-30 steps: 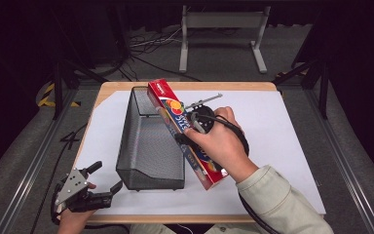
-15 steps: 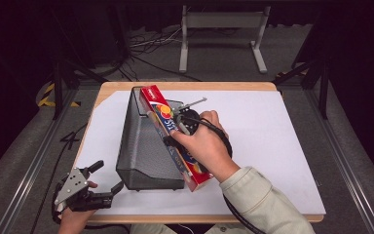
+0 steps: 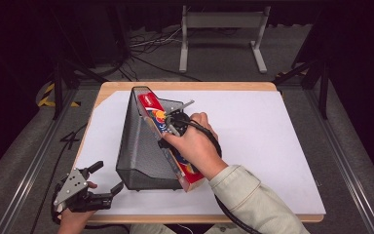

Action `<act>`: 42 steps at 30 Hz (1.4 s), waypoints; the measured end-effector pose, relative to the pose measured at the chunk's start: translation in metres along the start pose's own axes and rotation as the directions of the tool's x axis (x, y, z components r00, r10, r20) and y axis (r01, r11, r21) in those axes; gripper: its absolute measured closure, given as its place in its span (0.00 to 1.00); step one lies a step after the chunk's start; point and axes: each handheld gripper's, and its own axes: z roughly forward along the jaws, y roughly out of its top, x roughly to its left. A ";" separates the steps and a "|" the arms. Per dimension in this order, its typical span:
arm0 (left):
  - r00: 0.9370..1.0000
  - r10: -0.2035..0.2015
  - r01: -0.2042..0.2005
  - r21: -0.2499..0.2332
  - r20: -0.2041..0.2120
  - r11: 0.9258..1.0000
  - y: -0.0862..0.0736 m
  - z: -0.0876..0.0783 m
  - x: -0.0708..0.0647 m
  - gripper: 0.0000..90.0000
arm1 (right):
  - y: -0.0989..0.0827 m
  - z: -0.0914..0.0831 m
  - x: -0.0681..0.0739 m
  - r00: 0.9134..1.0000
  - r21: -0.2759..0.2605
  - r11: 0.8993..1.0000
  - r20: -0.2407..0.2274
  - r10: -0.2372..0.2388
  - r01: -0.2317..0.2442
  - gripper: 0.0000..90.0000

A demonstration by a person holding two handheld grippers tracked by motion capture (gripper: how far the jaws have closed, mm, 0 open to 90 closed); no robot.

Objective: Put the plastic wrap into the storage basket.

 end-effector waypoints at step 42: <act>0.999 -0.018 0.019 0.013 -0.030 1.000 -0.004 -0.007 0.000 0.07 | 0.021 0.042 0.008 0.996 0.214 0.977 0.082 -0.036 0.018 0.42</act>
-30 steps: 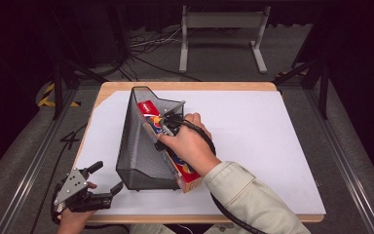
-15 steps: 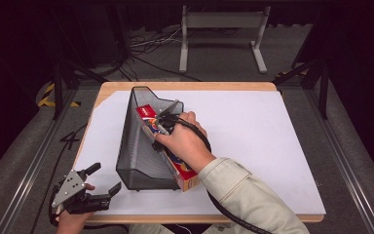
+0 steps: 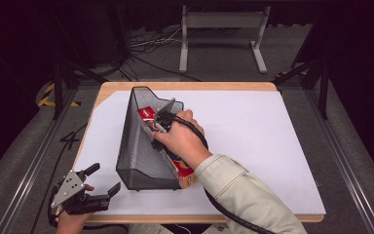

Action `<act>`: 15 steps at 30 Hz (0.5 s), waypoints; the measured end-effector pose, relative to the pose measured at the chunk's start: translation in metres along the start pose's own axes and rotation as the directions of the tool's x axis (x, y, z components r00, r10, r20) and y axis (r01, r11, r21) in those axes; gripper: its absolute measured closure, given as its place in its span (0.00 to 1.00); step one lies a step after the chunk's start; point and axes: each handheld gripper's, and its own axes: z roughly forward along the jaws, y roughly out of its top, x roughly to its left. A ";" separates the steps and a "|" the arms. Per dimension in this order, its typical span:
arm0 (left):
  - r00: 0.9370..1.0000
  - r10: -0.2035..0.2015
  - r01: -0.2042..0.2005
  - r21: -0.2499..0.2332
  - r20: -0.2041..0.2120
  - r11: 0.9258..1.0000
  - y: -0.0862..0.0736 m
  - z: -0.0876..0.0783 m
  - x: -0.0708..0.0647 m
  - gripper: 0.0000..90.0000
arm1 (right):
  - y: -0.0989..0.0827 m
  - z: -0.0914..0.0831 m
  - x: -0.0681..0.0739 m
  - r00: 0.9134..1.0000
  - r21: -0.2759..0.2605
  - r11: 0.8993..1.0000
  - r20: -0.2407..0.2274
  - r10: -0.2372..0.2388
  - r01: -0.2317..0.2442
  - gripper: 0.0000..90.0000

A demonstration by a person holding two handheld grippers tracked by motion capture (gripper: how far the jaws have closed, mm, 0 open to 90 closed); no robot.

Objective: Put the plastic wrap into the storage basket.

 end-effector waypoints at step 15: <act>1.000 -0.002 0.002 0.000 0.002 1.000 0.000 0.001 0.000 0.07 | 0.000 -0.002 0.005 0.999 0.001 1.000 0.052 0.014 -0.014 0.43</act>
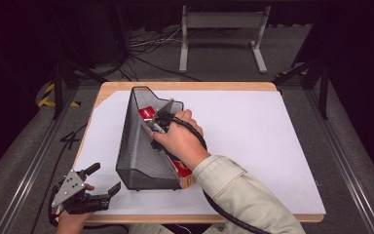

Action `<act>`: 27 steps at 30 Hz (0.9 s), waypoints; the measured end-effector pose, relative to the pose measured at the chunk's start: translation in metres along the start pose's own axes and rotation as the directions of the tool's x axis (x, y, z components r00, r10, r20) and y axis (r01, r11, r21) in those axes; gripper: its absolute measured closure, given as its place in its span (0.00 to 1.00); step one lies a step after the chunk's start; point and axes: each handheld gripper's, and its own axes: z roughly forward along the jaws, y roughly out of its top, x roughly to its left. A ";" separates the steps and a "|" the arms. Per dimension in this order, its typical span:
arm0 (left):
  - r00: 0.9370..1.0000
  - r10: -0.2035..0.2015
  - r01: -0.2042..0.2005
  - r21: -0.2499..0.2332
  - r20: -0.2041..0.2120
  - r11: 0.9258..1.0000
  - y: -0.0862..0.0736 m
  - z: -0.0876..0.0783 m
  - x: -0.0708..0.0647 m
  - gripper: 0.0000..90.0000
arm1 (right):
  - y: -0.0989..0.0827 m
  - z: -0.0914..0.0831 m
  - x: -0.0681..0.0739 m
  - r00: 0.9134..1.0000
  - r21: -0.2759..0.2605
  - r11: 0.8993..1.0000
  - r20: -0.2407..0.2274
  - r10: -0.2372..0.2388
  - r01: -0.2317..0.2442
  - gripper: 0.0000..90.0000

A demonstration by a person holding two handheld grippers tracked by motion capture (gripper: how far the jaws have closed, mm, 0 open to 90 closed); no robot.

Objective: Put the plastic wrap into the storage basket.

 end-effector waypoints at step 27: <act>1.000 0.003 -0.003 -0.007 0.000 1.000 0.001 0.000 -0.001 0.07 | -0.021 -0.055 -0.026 0.968 -0.388 0.915 -0.169 -0.187 0.110 0.18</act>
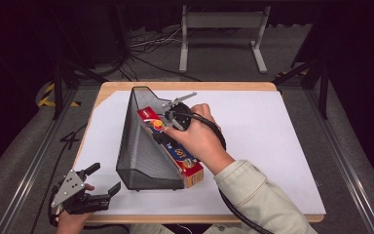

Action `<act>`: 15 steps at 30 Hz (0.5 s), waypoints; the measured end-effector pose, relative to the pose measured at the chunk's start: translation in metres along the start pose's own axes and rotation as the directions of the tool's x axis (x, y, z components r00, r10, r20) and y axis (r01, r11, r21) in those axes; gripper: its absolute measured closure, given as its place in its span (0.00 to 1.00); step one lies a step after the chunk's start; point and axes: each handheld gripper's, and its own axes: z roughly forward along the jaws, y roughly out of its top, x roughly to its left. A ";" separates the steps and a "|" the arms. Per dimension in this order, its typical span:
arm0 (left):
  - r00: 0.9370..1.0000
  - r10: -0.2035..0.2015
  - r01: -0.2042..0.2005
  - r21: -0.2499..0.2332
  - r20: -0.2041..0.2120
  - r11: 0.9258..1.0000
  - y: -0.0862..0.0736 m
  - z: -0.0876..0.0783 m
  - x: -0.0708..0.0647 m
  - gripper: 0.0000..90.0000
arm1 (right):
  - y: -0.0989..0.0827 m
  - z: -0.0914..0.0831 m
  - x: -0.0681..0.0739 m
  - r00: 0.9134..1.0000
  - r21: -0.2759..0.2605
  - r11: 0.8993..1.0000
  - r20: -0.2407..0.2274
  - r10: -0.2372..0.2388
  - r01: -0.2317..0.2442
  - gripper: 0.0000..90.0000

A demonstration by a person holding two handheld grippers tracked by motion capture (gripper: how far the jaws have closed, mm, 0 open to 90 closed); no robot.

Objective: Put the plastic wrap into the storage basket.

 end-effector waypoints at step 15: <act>1.000 0.001 -0.001 0.004 0.001 1.000 0.001 0.001 0.001 0.07 | -0.020 -0.054 -0.007 0.985 -0.239 0.963 -0.090 -0.148 0.122 0.18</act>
